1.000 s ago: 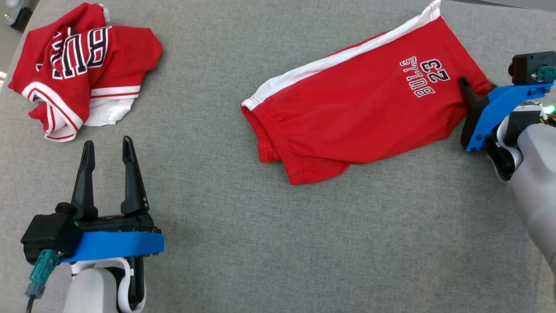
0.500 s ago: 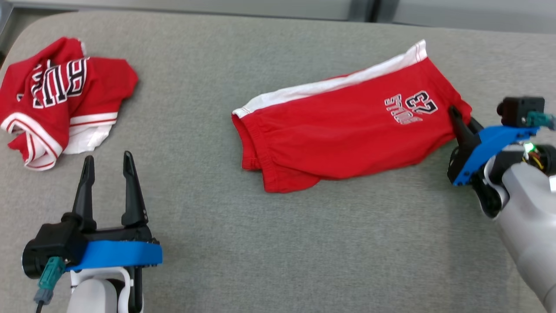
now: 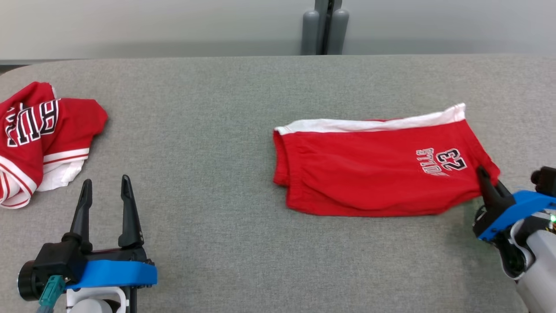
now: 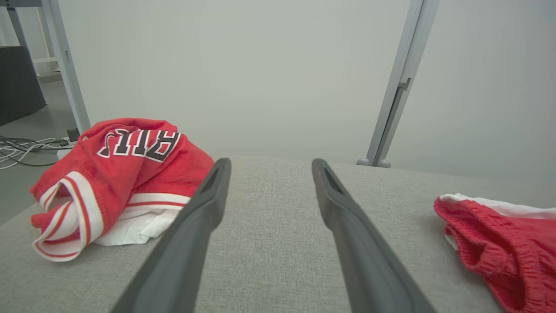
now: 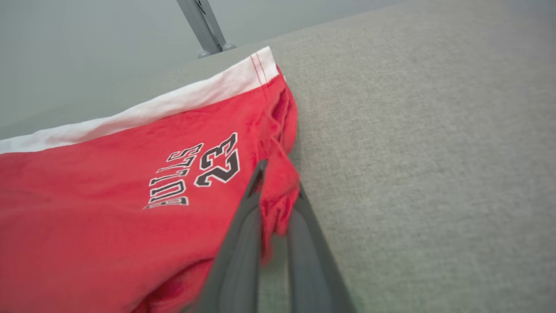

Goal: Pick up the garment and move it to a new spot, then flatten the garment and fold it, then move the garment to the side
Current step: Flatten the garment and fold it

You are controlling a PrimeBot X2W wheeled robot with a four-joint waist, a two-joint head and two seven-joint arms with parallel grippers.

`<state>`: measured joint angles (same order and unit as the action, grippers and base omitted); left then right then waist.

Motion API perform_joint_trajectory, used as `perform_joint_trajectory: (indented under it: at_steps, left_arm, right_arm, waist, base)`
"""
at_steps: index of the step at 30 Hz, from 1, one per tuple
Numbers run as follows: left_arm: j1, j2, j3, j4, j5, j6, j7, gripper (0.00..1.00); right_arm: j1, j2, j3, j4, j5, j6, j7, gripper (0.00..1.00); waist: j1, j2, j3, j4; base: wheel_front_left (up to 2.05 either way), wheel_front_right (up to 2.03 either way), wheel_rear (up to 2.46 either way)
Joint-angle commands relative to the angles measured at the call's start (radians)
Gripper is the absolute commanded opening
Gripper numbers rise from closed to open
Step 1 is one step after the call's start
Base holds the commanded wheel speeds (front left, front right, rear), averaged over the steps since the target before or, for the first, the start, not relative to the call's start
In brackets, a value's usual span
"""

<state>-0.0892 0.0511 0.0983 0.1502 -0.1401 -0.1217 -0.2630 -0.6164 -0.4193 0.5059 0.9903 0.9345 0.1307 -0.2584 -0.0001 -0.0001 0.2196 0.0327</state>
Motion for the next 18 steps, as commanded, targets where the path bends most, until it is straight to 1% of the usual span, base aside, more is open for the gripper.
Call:
perform_joint_trajectory:
  at_steps: [1, 4, 8, 10, 12, 18]
  left_arm:
    - [0.002, -0.001, 0.007, -0.002, 0.007, -0.002, -0.003, 1.0]
    - [0.005, -0.001, 0.009, -0.004, 0.01, -0.004, -0.002, 1.0]
    - [0.009, -0.001, 0.008, -0.001, 0.011, -0.006, -0.002, 1.0]
    - [0.014, -0.001, 0.007, 0.004, 0.012, -0.007, -0.002, 1.0]
    - [0.02, -0.001, 0.006, 0.005, 0.014, -0.008, -0.002, 1.0]
    - [0.027, -0.001, 0.0, 0.009, 0.013, -0.01, -0.003, 1.0]
  right_arm:
    - [0.019, -0.015, -0.009, -0.005, 0.0, 0.0, -0.007, 0.0]
    - [0.032, -0.014, -0.022, -0.01, -0.005, 0.0, -0.008, 0.0]
    - [0.025, 0.006, -0.048, -0.038, -0.012, 0.0, -0.008, 0.0]
    - [0.036, 0.036, -0.072, -0.072, 0.025, 0.0, -0.008, 0.0]
    - [0.033, 0.03, -0.076, -0.109, 0.012, 0.0, -0.008, 0.0]
    - [0.018, 0.065, -0.073, -0.22, -0.022, 0.0, -0.008, 0.0]
  waist:
    - [0.0001, 0.0001, -0.005, -0.006]
    - [0.0001, 0.0001, -0.006, -0.01]
    - [0.0001, 0.0001, -0.014, -0.014]
    - [0.0001, 0.0001, -0.024, -0.013]
    - [0.0001, 0.0001, -0.034, -0.012]
    - [0.0001, 0.0001, -0.057, -0.004]
  base:
    - [0.0, 0.0, 0.0]
    - [0.0, 0.0, 0.0]
    - [0.0, 0.0, 0.0]
    - [0.0, 0.0, 0.0]
    - [0.0, 0.0, 0.0]
    - [0.0, 0.0, 0.0]
